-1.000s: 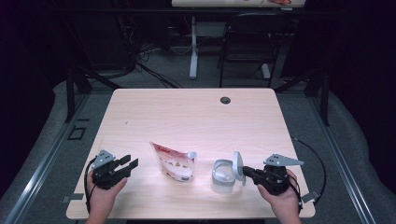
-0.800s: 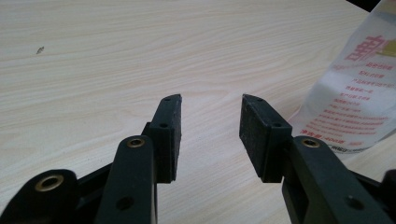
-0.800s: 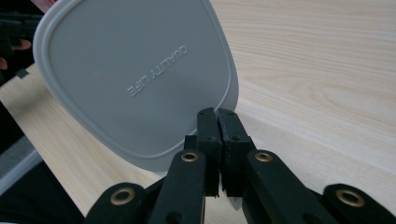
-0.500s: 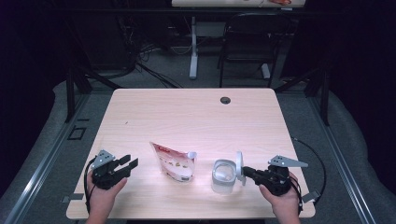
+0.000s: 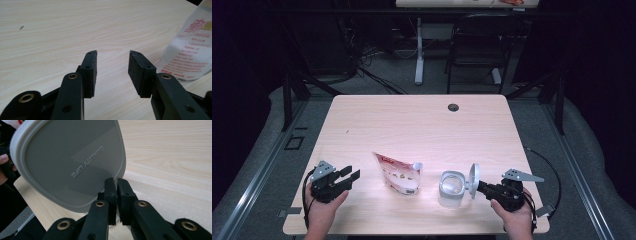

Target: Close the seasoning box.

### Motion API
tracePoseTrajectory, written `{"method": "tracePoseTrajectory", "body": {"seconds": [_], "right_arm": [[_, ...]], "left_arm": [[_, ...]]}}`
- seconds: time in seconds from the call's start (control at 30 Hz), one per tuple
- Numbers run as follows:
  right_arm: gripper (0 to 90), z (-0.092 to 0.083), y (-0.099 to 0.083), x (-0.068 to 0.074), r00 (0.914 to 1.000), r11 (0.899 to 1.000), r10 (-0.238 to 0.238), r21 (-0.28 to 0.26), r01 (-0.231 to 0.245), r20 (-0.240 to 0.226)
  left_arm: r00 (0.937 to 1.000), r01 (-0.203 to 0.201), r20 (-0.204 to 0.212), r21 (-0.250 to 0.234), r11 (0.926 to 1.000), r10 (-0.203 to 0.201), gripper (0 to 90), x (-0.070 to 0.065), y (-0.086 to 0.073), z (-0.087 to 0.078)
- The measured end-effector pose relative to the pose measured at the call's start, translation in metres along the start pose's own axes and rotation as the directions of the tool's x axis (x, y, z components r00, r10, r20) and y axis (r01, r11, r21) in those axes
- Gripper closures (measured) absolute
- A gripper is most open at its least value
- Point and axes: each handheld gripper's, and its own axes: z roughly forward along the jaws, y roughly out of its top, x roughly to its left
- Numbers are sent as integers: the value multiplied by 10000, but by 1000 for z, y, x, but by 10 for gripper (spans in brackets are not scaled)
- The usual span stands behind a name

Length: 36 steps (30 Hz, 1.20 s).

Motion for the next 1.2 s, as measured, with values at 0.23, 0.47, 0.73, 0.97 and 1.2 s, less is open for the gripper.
{"method": "tracePoseTrajectory", "body": {"seconds": [0.23,0.47,0.73,0.97,1.2], "right_arm": [[841,0,0,2,9995,9998,-186,6,186,268],[770,-1,-2,1,9960,9994,-353,-26,357,815],[614,-7,-15,4,9782,9948,-977,-112,1014,1831],[565,-14,-26,8,9802,9949,-978,-61,1003,1725],[500,-11,-30,20,9522,9813,-1913,268,1904,2383]], "left_arm": [[10000,11,-5,29,10000,-11,592,0,0,0],[10000,-26,59,41,10000,26,592,0,1,1],[10000,-50,19,-65,10000,50,587,0,3,3],[9999,-77,90,-53,10000,77,586,0,5,6],[9998,-101,145,-34,9999,102,587,-1,6,8]]}}
